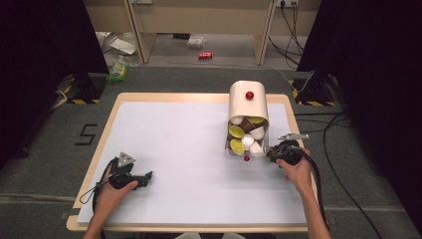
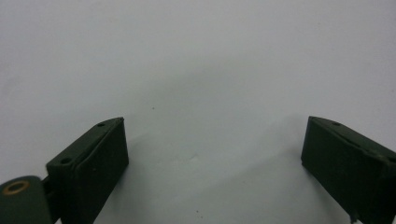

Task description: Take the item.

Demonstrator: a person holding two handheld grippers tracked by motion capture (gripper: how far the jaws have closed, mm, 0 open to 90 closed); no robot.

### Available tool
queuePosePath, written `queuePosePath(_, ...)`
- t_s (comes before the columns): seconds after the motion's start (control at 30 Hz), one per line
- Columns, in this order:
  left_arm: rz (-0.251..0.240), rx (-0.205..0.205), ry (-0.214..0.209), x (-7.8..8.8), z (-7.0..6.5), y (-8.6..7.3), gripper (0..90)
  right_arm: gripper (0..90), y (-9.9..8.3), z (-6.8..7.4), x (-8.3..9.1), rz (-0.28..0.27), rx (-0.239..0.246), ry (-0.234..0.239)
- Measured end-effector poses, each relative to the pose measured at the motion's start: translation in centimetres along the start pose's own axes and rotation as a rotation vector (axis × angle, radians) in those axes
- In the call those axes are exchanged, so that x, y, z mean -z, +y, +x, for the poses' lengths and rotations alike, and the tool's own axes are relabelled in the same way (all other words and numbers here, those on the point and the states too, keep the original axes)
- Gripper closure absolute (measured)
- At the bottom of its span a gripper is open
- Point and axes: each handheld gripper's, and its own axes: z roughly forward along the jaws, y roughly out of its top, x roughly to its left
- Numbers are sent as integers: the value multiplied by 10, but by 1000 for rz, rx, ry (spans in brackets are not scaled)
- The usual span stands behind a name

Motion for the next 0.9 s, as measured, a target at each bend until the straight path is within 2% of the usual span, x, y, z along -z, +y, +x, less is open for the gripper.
queuePosePath(0.07, 0, 0, 0, 0, 0, 0, 66, 528, -2, 0, -1, 6, -14, 5)
queuePosePath(0.27, 0, 0, 0, 0, 0, 0, 66, 510, -3, -1, 0, 5, -17, 7)
queuePosePath(0.43, 0, 0, 0, 0, 0, 0, 66, 393, -2, -2, 4, -12, -18, -2)
queuePosePath(0.5, 0, 0, 0, 0, 0, 0, 66, 378, -2, -2, 6, -17, -24, 2)
queuePosePath(0.53, 0, 0, 0, 0, 0, 0, 66, 337, -1, -3, 9, -26, -25, -5)
queuePosePath(0.9, 0, 1, 0, 0, 0, 0, 66, 291, -2, -7, 26, -58, -48, -24)
